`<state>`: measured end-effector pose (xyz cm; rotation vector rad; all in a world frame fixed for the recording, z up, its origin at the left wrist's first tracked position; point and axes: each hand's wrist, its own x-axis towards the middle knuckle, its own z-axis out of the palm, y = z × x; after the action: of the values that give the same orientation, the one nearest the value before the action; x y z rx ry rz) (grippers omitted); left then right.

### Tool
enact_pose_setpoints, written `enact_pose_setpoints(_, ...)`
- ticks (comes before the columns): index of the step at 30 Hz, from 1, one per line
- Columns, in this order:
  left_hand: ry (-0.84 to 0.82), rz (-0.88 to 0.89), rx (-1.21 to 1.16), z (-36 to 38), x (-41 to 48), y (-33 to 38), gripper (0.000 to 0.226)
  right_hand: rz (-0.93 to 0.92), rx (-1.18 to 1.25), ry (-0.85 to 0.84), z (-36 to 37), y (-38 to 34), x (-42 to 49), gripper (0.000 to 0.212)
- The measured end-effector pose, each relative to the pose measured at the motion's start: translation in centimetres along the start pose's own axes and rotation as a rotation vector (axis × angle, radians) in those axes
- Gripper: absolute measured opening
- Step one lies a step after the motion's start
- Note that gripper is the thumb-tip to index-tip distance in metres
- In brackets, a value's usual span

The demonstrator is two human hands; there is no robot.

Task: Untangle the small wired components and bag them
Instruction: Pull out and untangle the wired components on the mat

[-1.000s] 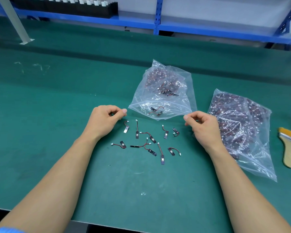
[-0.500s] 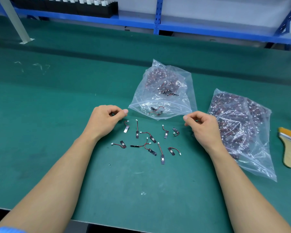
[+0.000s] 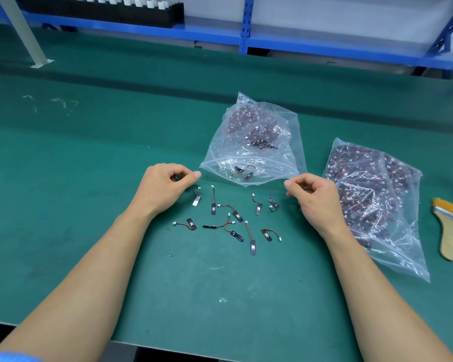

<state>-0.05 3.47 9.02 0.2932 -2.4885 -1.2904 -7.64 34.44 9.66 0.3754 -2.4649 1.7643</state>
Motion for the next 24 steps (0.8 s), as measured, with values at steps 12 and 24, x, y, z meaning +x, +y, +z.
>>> enact_pose_setpoints(12, -0.001, 0.003, 0.016, 0.0, -0.1, 0.1, 0.016, -0.009, -0.025, -0.011, -0.1, 0.1, 0.0, 0.018)
enact_pose_setpoints(24, -0.395, 0.128, 0.289, 1.1, -4.5, 2.9, 0.093, -0.05, -0.108, -0.049, 0.2, 0.4, 0.1, 0.017)
